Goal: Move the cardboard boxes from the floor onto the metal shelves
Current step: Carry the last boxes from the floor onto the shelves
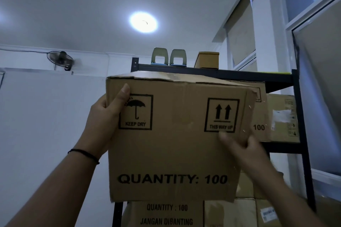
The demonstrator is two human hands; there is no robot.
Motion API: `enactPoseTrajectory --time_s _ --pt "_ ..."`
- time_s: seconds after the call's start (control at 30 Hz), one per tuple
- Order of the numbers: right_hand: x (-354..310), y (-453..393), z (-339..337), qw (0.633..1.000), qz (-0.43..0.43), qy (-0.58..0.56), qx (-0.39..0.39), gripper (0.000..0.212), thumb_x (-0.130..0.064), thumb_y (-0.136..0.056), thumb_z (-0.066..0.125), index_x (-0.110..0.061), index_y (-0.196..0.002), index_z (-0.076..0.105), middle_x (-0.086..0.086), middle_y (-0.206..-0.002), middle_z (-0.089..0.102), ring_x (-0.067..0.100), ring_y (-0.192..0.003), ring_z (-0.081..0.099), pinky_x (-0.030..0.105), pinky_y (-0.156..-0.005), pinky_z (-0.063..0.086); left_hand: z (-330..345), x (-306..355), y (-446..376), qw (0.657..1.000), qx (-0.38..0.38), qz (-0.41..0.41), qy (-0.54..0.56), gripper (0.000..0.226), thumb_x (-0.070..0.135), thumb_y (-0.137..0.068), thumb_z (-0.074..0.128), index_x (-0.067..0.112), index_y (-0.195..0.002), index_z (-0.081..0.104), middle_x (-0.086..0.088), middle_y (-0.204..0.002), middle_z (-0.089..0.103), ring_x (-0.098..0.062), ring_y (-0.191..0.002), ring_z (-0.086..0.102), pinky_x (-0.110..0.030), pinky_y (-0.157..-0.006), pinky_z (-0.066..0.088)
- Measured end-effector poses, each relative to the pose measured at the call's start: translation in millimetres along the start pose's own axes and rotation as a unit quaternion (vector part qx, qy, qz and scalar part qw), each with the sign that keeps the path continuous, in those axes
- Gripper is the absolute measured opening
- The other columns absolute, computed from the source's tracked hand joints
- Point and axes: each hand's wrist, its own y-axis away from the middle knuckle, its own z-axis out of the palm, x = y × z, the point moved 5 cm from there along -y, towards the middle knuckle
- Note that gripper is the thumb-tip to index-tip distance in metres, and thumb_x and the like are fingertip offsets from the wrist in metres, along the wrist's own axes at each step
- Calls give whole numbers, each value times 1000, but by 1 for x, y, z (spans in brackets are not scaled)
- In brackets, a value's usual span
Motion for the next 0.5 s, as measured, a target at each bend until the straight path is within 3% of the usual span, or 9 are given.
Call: enactPoseTrajectory --time_s 0.03,0.1,0.27,0.43,0.5 --pt "19 4 7 1000 30 4 -4 100 -70 -51 67 -28 -138 42 -7 -126 56 22 -119 53 42 -99 46 0 3 -3 1000 15 5 -12 56 66 -72 65 17 -99 68 -6 -92 75 -25 -86 72 -46 -78 58" --pt "46 10 19 999 54 -6 2 107 -73 -46 69 -26 -138 43 -9 -123 59 20 -114 56 42 -99 47 -1 7 -9 998 31 21 -43 56 69 -73 63 18 -95 69 -5 -90 75 -23 -84 72 -46 -78 58" --pt "56 3 25 995 53 -16 79 90 -75 -55 61 -25 -128 48 -11 -105 56 19 -105 55 36 -90 48 -4 -7 -8 995 -55 30 -72 43 52 -83 62 25 -115 62 3 -105 72 -13 -93 70 -35 -77 58" --pt "40 -10 21 994 8 2 109 71 -72 -72 55 -26 -125 49 -9 -103 54 14 -94 50 30 -78 40 -17 -76 28 984 -127 -103 -75 69 68 -59 69 35 -119 57 6 -108 72 -12 -93 70 -27 -69 58" --pt "33 -17 19 994 -4 25 107 57 -68 -76 57 -27 -115 52 -12 -96 54 11 -88 51 28 -74 40 -14 -98 42 976 -135 -167 -44 58 73 -68 64 41 -115 54 8 -102 73 -13 -91 70 -28 -67 55"
